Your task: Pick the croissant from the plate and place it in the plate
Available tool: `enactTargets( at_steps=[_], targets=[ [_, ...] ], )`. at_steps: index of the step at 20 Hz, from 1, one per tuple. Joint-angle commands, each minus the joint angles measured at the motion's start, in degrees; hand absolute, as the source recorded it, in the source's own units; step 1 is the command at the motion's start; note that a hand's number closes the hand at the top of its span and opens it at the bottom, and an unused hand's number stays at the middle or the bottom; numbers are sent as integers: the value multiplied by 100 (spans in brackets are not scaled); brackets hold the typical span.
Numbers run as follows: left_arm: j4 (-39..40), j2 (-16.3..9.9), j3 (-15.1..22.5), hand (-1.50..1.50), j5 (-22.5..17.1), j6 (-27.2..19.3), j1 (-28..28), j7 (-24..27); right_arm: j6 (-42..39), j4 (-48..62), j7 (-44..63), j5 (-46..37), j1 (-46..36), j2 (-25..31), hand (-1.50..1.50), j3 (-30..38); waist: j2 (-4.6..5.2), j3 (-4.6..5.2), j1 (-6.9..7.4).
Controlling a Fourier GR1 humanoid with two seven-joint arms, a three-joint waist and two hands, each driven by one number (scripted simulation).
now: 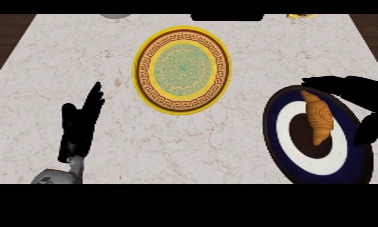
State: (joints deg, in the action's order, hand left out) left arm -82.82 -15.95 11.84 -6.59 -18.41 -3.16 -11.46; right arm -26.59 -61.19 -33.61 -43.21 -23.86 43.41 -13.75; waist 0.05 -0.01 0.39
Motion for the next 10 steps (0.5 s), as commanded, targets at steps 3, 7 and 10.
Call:
enactTargets(
  at_steps=[3, 7, 10],
  targets=[
    [154, 143, -291, 0, 195, 173, -4, 157, -202, 170, -234, -506, -118, -205, -150, 194, -3, 2, -16],
    [115, 324, -285, 0, 311, 207, 14, 16, -70, 124, -246, -716, 165, -374, -150, 268, -4, 2, -25],
    [189, 364, -338, 0, 509, 238, -75, 23, -173, -107, -167, -751, 291, -466, -150, 431, -7, 2, -41]
  ],
)
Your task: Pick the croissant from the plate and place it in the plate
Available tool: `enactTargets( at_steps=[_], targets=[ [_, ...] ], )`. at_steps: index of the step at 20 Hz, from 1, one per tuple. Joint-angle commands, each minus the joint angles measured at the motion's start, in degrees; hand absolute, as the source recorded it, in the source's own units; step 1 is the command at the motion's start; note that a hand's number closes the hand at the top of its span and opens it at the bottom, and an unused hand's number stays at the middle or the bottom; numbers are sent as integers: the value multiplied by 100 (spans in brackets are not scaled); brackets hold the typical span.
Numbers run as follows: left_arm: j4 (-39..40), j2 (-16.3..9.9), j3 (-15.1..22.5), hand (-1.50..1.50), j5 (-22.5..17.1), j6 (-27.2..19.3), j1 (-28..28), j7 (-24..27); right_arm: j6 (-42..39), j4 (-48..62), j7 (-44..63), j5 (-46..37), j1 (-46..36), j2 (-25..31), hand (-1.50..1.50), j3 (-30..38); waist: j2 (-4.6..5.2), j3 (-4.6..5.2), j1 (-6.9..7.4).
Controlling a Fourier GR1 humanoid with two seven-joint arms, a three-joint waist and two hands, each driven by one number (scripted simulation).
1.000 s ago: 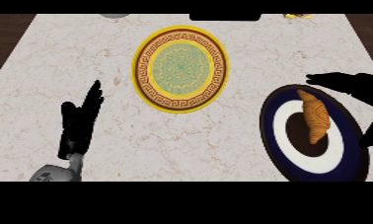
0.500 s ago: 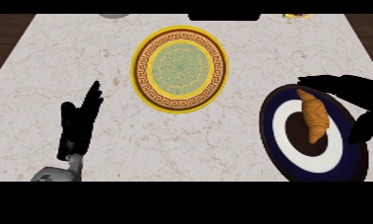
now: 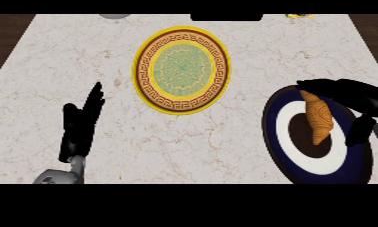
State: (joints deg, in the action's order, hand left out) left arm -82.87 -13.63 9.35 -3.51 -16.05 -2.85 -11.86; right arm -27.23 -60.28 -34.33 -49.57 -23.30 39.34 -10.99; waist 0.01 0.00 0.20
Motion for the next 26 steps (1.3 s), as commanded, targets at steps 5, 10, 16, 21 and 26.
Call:
enactTargets(
  at_steps=[5, 10, 16, 21, 26],
  targets=[
    [-237, 196, -87, 0, 202, 146, 265, 23, 259, 618, -212, -605, -130, -488, -150, 70, 0, -1, 20],
    [-64, 128, -392, 0, 145, 343, 61, 56, 611, 466, -423, -895, -12, -452, 150, 74, -4, 0, -8],
    [296, 479, -329, 0, 376, 306, -96, 167, 1063, 926, -1072, -1038, -152, -480, 150, 379, 3, 0, -9],
    [33, 273, -430, 0, 252, 458, 4, 14, 875, 117, 360, -1111, -562, -2045, 150, -36, -60, 17, -49],
    [-11, 376, -173, 0, 309, 554, -194, -124, 1026, 116, 1648, -1073, -921, -3855, 150, -776, -10, 5, 481]
  ],
)
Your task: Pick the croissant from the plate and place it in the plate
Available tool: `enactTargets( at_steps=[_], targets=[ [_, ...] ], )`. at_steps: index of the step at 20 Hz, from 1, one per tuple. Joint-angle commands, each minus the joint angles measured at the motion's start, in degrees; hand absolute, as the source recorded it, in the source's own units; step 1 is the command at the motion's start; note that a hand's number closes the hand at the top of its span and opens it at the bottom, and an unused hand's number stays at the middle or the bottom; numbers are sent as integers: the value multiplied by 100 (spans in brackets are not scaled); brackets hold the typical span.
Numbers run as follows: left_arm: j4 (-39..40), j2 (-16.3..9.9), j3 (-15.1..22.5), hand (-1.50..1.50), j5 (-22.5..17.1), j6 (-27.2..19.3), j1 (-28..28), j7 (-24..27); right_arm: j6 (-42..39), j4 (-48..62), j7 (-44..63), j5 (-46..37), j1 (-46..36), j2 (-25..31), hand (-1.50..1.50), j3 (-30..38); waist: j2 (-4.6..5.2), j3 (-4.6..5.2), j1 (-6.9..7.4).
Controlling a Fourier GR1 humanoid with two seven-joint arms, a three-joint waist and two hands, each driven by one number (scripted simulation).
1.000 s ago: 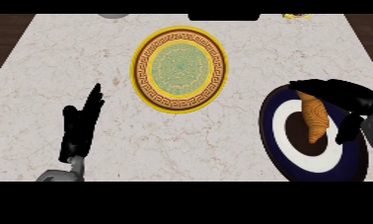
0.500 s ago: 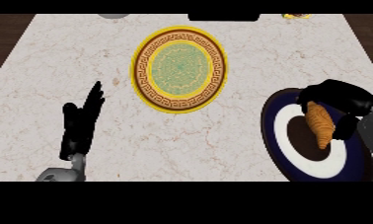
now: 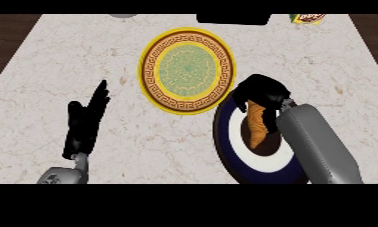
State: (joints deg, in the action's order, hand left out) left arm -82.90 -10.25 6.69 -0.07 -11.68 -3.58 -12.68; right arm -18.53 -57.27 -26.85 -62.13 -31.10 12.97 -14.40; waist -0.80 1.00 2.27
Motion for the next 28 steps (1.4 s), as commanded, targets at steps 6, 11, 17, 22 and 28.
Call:
enactTargets(
  at_steps=[6, 11, 17, 22, 28],
  targets=[
    [204, 116, 114, 0, 48, 55, -124, 83, 1159, -1149, 3014, 1029, -628, -1277, 150, -1307, 53, -96, 226],
    [201, 6, -2, 0, 7, 109, -264, -71, 2516, -1824, 4398, 1659, -860, -1291, 150, -2099, 74, -100, 170],
    [-11, 1, -74, 0, 35, 13, 60, 41, 3248, -1933, 6234, 1567, -1884, -1296, 150, -2450, 69, -96, -14],
    [-79, 26, -91, 0, 56, 43, 43, -74, 3769, -1212, 6946, 1964, -2685, -1296, 150, -2557, 86, -97, -47],
    [86, -98, -289, 0, 7, 232, 95, 161, 3933, 295, 5999, 2386, -3105, -1297, 150, -1981, 102, -97, -83]
  ],
)
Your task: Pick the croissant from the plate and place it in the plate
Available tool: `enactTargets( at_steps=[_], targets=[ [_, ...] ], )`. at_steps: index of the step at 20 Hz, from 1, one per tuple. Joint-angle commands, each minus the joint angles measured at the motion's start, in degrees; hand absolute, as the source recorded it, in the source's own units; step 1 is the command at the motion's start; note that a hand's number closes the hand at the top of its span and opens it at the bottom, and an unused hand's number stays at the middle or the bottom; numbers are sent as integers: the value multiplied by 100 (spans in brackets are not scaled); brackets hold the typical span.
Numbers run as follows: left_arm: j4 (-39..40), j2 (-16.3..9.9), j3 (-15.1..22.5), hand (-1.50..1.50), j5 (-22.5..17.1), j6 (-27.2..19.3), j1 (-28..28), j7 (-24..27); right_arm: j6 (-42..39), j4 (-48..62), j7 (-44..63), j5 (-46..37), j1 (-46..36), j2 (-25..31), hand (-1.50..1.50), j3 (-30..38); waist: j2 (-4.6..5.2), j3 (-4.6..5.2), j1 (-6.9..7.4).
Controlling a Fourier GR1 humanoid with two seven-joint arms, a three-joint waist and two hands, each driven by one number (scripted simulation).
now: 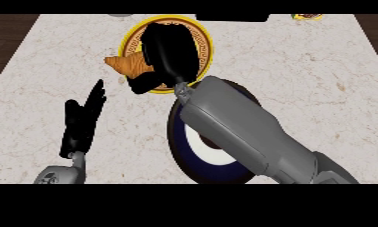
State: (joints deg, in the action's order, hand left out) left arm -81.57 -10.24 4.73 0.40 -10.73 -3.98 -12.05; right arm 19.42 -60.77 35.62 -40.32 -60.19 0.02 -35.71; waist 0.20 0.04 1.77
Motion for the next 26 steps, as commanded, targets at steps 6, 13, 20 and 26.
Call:
enactTargets(
  at_steps=[6, 13, 20, 26],
  targets=[
    [-185, 114, 29, 0, 73, 4, 31, -76, 469, 2078, -993, 564, -601, -2, 150, 334, 21, -2, 10],
    [-163, 163, 70, 0, 128, 11, -128, -237, -328, 3119, -1787, 1321, -540, -2, 150, 460, 73, -3, 130],
    [-105, 78, -94, 0, 124, 29, -288, -203, -1544, 3973, -2293, 1623, -597, 0, -150, 633, 55, -4, 41],
    [179, 212, -101, 0, 120, 58, -35, 206, -1285, 3811, -3636, 1982, -482, -1, -150, 997, 59, -4, 45]
  ],
)
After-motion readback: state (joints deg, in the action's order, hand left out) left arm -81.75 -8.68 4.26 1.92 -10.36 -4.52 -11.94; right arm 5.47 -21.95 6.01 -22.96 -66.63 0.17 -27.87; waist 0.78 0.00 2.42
